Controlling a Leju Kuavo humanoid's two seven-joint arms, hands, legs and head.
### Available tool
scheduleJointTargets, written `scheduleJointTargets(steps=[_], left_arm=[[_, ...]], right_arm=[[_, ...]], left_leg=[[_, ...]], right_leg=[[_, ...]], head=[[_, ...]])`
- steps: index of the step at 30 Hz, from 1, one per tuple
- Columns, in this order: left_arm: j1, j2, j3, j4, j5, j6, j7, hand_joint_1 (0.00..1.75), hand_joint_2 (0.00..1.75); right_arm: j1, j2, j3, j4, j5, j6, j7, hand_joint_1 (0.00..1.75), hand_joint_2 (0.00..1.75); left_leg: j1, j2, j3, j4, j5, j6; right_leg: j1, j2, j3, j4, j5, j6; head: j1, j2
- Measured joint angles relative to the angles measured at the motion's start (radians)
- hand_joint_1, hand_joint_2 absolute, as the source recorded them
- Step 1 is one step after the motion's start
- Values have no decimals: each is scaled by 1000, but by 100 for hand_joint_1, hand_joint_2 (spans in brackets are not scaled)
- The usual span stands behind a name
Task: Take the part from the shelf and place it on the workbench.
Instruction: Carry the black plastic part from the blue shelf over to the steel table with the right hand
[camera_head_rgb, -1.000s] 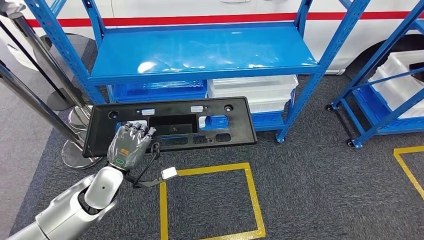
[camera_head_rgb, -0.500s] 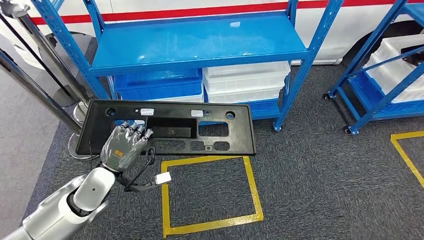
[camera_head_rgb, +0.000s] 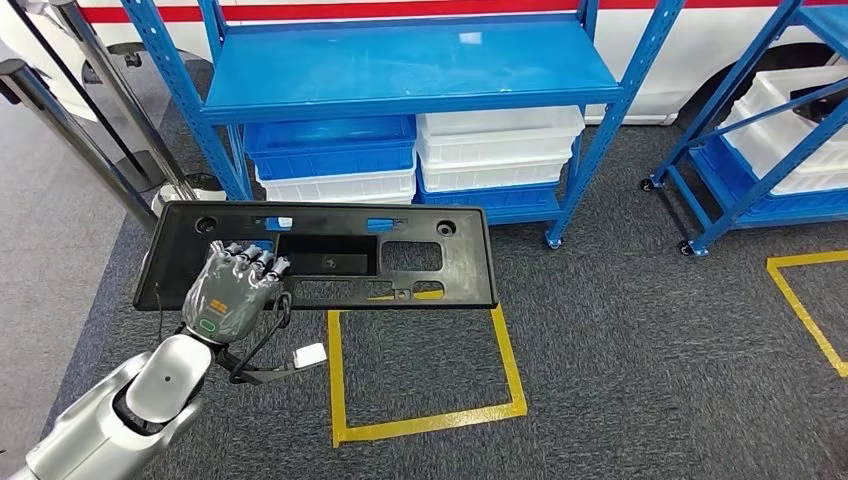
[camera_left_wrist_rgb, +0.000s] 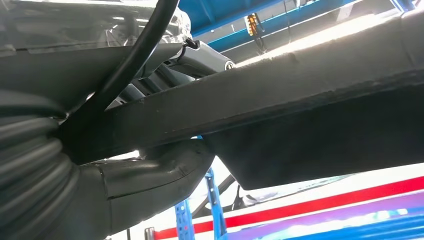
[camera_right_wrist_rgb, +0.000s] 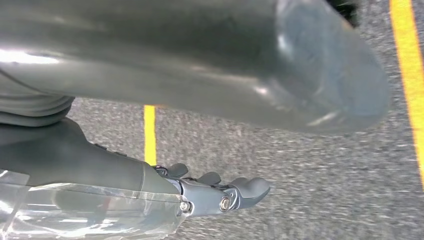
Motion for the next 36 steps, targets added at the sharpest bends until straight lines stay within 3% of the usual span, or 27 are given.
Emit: scheduleJointTargets(steps=[1, 2, 3, 5, 7, 8, 10, 11, 13, 15, 16, 17, 18, 19, 20, 22, 23, 25, 26, 28, 30, 31, 32, 33, 34, 36], left_arm=[[6, 0, 8, -1, 0, 0, -11, 175, 175], [13, -1, 18, -2, 0, -1, -25, 175, 175], [22, -2, 30, -3, 0, -2, -41, 175, 175], [38, -8, 57, -7, 0, -5, -67, 175, 175], [44, -14, 80, -10, 0, -8, -78, 175, 175], [44, -16, 89, -11, 0, -8, -79, 175, 175], [47, -19, 98, -12, 0, -10, -81, 175, 175], [50, -20, 101, -13, 0, -12, -85, 175, 175], [57, -21, 109, -14, 0, -19, -112, 175, 175], [66, -21, 119, -14, 0, -25, -155, 175, 175], [71, -21, 123, -14, 0, -27, -172, 175, 175], [75, -21, 126, -14, 0, -28, -182, 175, 175], [78, -21, 128, -15, 0, -29, -189, 175, 175], [79, -21, 132, -15, 0, -29, -193, 175, 175], [80, -21, 136, -17, 0, -29, -195, 175, 175], [78, -21, 146, -24, 0, -29, -196, 175, 175], [78, -21, 150, -28, 0, -29, -196, 175, 175], [79, -20, 154, -32, 0, -29, -196, 175, 175], [80, -20, 155, -33, 0, -29, -196, 175, 175], [80, -19, 155, -35, 0, -30, -196, 175, 175], [80, -18, 155, -38, 0, -31, -196, 175, 175], [81, -18, 155, -38, 0, -31, -195, 175, 175], [83, -17, 155, -38, 0, -31, -195, 175, 175], [85, -16, 155, -38, 0, -31, -195, 175, 175], [86, -16, 155, -39, 0, -31, -195, 175, 175], [87, -16, 155, -41, 0, -31, -195, 175, 175]], right_arm=[[0, 0, 0, 0, -1, 0, -1, 0, 0], [0, 0, -1, 0, -1, 0, -2, 0, 0], [0, 0, -2, 0, -1, 0, -4, 0, 0], [-3, 0, -4, -1, -1, 0, -6, 0, 0], [-5, 0, -6, -1, -1, 0, -7, 0, 0], [-6, 0, -7, -1, -1, 0, -8, 0, 0], [-6, 1, -7, -1, -1, 0, -10, 0, 0], [-6, 1, -7, -1, -2, 0, -12, 0, 0], [-6, 2, -8, -1, 0, 0, -15, 0, 0], [-4, 2, -8, -1, 6, 0, -17, 0, 0], [-4, 2, -8, -1, 9, 0, -18, 0, 0], [-4, 2, -8, -1, 12, -1, -18, 0, 0], [-4, 2, -7, -1, 15, -1, -19, 0, 0], [-4, 3, -7, -1, 17, -1, -19, 0, 0], [-4, 3, -7, -1, 19, -2, -19, 0, 0], [-3, 4, -6, -1, 21, -3, -19, 0, 0], [-3, 4, -6, -1, 22, -4, -19, 0, 0], [-4, 5, -5, -1, 24, -6, -19, 0, 0], [-4, 5, -5, -1, 24, -9, -19, 0, 0], [-4, 4, -5, -1, 25, -12, -18, 0, 0], [-3, 4, -4, -1, 25, -14, -18, 0, 0], [-2, 4, -4, -1, 25, -15, -18, 0, 0], [-1, 4, -4, -1, 25, -15, -18, 0, 0], [-1, 4, -4, -1, 26, -14, -18, 0, 0], [-1, 4, -4, -1, 27, -14, -18, 0, 0], [-1, 3, -4, -1, 30, -13, -18, 0, 0]], left_leg=[[-2, 1, -12, 1, 9, 0], [-4, 1, -24, 1, 18, 0], [-6, 2, -35, 2, 27, -1], [-11, 2, -53, 3, 43, -5], [-12, 2, -63, 0, 61, -13], [-10, 2, -65, -5, 73, -19], [-7, 1, -70, -18, 91, -32], [-6, 0, -76, -15, 81, -37], [-5, -2, -101, 48, 5, -46], [-5, -2, -129, 176, -80, -54], [-4, -2, -138, 234, -91, -58], [-3, -2, -135, 268, -77, -61], [-1, -1, -119, 268, -46, -64], [1, 4, -85, 233, -16, -66], [1, 17, -40, 171, -8, -69], [-5, 42, 40, 47, -34, -61], [-10, 47, 58, 12, -53, -53], [-11, 34, 57, -3, -52, -29], [-10, 27, 53, -5, -45, -19], [-7, 15, 42, -9, -27, -1], [-9, -1, 24, -8, -12, 5], [-10, -11, 15, -7, -5, 5], [-11, -22, 7, -6, 1, 4], [-11, -33, 0, -5, 6, 3], [-12, -44, -4, -5, 11, 1], [-13, -62, -11, -4, 18, -4]], right_leg=[[0, 0, -1, 41, -10, 0], [1, 0, 13, 52, 3, -1], [1, 0, 44, 28, 31, -5], [7, 1, 144, -99, 72, -21], [15, 2, 223, -225, 66, -35], [20, 3, 236, -256, 61, -40], [19, 3, 230, -275, 80, -49], [16, 3, 224, -283, 91, -55], [10, 1, 208, -297, 110, -66], [11, -5, 184, -293, 129, -73], [11, -8, 172, -289, 137, -73], [11, -13, 158, -284, 144, -72], [10, -18, 143, -276, 149, -70], [9, -23, 129, -266, 153, -67], [9, -30, 115, -254, 155, -64], [12, -43, 99, -234, 157, -54], [14, -51, 96, -229, 159, -48], [13, -64, 95, -225, 163, -35], [12, -59, 92, -218, 154, -28], [9, -33, 65, -154, 97, -18], [8, -13, 21, -31, 17, -16], [8, -11, 6, 18, -5, -17], [8, -9, 7, 36, -8, -19], [9, -7, 27, 15, 7, -23], [10, 2, 65, -41, 36, -30], [11, 48, 146, -177, 83, -47]], head=[[0, 0], [0, 0], [0, 0], [0, 0], [0, 0], [0, 0], [0, 0], [0, 0], [0, 0], [0, 0], [0, 0], [0, 0], [0, 0], [0, 0], [0, 0], [0, 0], [0, 0], [0, 0], [0, 0], [0, 0], [0, 0], [0, 0], [0, 0], [0, 0], [0, 0], [0, 0]])
